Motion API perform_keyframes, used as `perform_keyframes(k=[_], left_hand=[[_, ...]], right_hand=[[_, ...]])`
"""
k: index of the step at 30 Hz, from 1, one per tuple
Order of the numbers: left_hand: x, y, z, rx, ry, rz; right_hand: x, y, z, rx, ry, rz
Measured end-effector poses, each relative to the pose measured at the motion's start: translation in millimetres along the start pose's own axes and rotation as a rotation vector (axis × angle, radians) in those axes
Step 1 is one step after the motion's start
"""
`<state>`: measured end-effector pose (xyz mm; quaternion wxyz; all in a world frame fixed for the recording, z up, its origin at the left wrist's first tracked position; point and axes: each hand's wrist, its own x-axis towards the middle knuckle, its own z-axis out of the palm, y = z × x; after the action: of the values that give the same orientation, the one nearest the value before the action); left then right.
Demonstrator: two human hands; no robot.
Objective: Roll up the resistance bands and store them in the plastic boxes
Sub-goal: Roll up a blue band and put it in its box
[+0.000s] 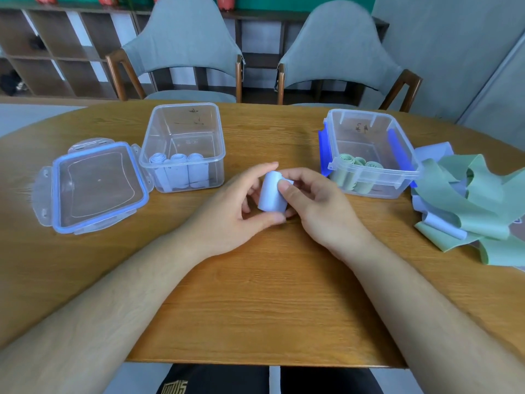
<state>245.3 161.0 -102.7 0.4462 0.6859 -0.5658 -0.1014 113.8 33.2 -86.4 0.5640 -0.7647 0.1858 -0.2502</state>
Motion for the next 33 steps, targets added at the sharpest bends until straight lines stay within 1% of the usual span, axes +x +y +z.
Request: perform_keyframes(k=[2, 5, 7, 12, 17, 21, 26, 29, 33], left_hand=[[0, 0, -1, 0.041, -0.017, -0.004], [1, 3, -2, 0.067, 0.034, 0.014], [0, 6, -4, 0.080, 0.049, 0.016], [0, 9, -9, 0.096, 0.049, -0.001], [1, 9, -4, -0.104, -0.019, -0.038], [1, 7, -1, -0.218, -0.044, -0.080], [-4, 8, 0, -0.299, -0.078, -0.114], [-3, 9, 3, -0.307, -0.051, -0.135], [0, 13, 6, -0.332, 0.040, -0.124]], right_hand=[[0, 0, 0, 0.008, -0.001, 0.004], [-1, 1, 2, 0.061, 0.002, 0.059], [-1, 1, 2, 0.042, 0.010, 0.089], [0, 1, -1, 0.052, 0.069, 0.038], [-1, 4, 1, 0.025, 0.084, 0.009], [-1, 2, 3, 0.024, 0.091, 0.010], [-5, -4, 1, -0.013, 0.016, -0.046], [-4, -4, 2, 0.050, 0.034, -0.041], [-5, -6, 4, 0.099, 0.037, -0.050]])
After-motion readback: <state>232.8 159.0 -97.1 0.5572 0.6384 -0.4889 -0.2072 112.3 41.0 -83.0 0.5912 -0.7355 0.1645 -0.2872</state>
